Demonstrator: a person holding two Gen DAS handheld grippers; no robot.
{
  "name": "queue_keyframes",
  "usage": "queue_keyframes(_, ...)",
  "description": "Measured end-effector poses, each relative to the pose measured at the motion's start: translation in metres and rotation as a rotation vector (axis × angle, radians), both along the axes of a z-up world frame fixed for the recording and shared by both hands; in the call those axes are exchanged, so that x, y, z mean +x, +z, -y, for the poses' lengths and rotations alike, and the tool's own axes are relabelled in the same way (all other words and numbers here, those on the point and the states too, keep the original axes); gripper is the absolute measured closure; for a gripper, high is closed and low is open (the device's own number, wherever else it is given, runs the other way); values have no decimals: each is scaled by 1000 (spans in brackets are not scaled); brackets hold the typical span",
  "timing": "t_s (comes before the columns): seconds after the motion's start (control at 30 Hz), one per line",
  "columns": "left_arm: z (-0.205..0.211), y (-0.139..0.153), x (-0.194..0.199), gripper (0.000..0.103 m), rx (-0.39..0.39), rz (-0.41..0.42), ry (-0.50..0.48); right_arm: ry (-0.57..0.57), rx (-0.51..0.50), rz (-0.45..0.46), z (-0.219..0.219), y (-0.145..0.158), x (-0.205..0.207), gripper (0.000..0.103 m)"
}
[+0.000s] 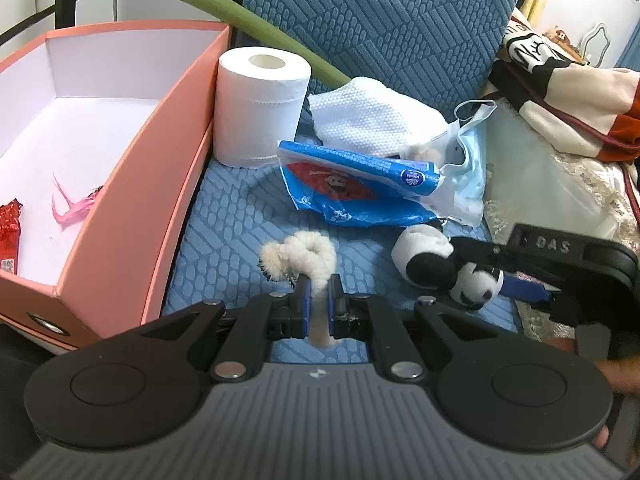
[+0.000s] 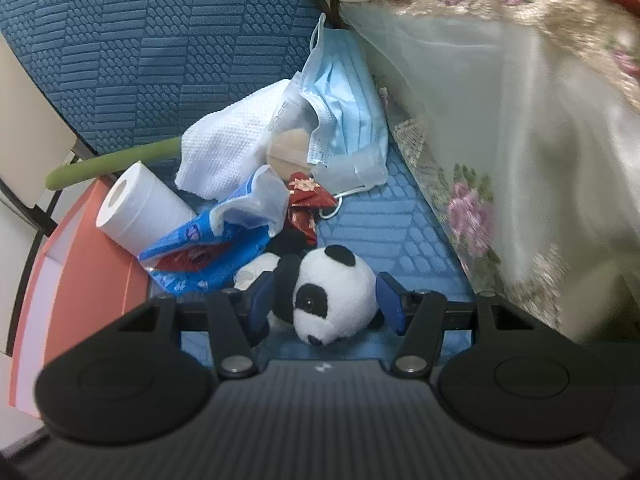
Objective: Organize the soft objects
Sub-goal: 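Grasp the panda plush with the right tool while the left tool holds the ring, then lift the ring and panda with both tools into the pink box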
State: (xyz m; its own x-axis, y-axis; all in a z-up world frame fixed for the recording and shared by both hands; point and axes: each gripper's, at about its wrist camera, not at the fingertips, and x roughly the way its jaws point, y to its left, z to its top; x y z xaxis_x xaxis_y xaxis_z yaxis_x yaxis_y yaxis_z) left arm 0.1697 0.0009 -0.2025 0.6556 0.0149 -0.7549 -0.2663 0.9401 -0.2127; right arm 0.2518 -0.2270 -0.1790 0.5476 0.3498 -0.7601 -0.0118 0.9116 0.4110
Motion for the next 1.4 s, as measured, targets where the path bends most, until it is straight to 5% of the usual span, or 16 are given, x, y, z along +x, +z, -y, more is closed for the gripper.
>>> queue_keyframes(0.3,0,2,2,93,5,0,9,2,17,7,-3,-9,21,41)
queue_keyframes(0.6,-1,6,0,93,4,3,9,20,-5,12,-4,-6,21,52)
queue_keyframes(0.73,-2,10,-2,93,5,8,1,48,-52,49,-9,3,13,60)
queue_keyframes(1.4,-7,47,-12,93,-10,38,-59,175,-193,155,-23,42,-42,61)
